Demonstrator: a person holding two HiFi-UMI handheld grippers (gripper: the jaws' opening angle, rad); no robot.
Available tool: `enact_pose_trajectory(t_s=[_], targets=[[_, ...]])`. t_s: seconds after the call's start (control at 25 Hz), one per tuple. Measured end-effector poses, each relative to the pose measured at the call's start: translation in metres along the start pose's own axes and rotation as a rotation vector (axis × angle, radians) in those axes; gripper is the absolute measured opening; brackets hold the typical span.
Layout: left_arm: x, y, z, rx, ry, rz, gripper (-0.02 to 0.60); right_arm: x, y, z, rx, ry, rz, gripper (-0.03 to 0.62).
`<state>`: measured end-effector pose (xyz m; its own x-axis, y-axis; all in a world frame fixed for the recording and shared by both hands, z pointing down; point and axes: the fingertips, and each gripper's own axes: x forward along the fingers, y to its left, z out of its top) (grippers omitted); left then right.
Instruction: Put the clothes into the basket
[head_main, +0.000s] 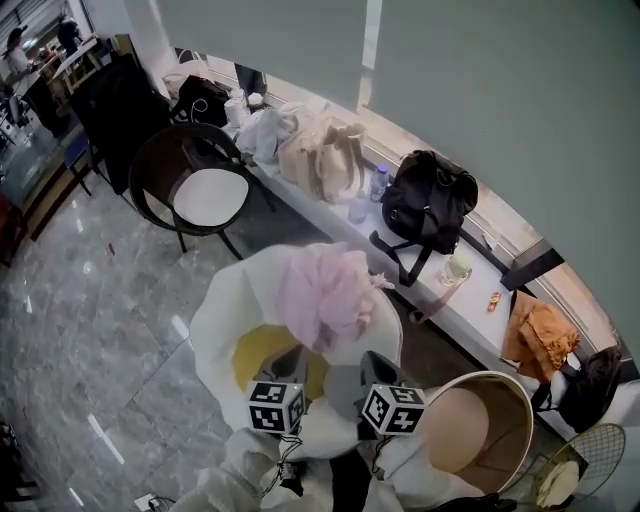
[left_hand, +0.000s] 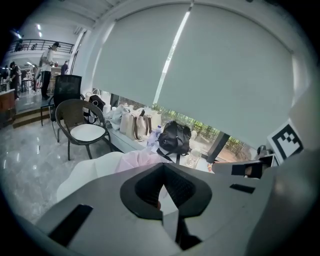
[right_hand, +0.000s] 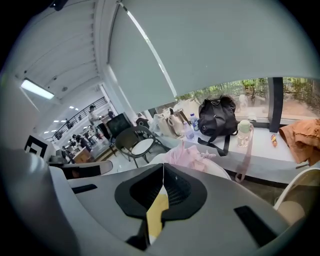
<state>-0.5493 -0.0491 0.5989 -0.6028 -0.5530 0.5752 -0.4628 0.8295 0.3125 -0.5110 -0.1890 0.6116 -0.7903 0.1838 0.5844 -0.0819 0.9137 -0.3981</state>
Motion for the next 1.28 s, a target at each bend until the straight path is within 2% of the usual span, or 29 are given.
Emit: enact_pose_trajectory(t_s=[0.28, 0.48, 0.72, 1.28], targets=[[0.061, 0.027, -0.018, -0.039, -0.006, 0.029, 0.006, 0.071, -0.030, -0.018, 0.002, 0.024, 0.025, 0.023], [0.094, 0.037, -0.035, -0.107, -0.016, 0.070, 0.006, 0.109, -0.053, -0.041, 0.003, 0.073, 0.038, 0.023], [0.115, 0.043, -0.054, -0.130, 0.007, 0.108, 0.006, 0.133, -0.065, -0.048, 0.003, 0.099, 0.068, 0.025], [0.129, 0.061, -0.048, -0.153, -0.016, 0.170, 0.006, 0.183, -0.080, -0.034, -0.034, 0.110, 0.124, 0.041]])
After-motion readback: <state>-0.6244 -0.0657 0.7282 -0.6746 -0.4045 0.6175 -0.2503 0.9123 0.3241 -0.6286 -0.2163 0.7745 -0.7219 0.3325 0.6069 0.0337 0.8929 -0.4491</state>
